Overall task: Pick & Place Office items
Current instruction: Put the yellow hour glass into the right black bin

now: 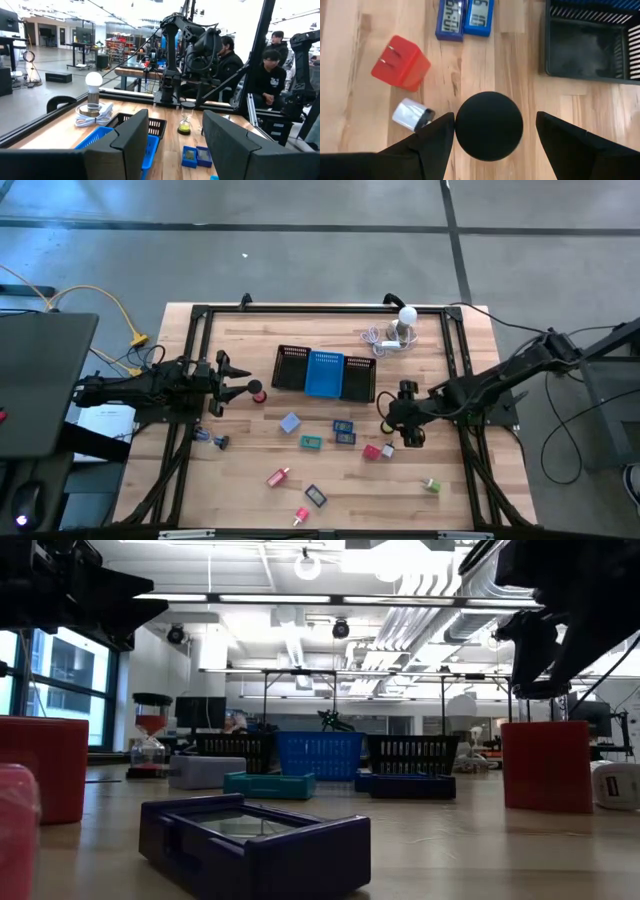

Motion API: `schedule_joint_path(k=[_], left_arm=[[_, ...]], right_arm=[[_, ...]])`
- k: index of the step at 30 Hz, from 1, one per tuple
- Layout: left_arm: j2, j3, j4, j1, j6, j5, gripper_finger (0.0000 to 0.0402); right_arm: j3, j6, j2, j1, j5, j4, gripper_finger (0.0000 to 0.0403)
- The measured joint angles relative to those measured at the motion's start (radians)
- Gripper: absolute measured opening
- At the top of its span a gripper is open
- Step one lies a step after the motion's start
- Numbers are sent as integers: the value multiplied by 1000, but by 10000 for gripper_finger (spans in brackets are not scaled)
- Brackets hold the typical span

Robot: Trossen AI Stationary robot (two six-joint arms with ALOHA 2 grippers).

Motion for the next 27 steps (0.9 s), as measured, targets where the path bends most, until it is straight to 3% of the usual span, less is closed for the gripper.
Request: schedule_joint_path(k=[15, 27], left_arm=[[0, 0, 0, 0, 1, 0, 185], [0, 0, 0, 0, 0, 0, 185]], right_arm=[[0, 36, 86, -1, -10, 6, 266], [0, 34, 115, -17, -25, 25, 193]])
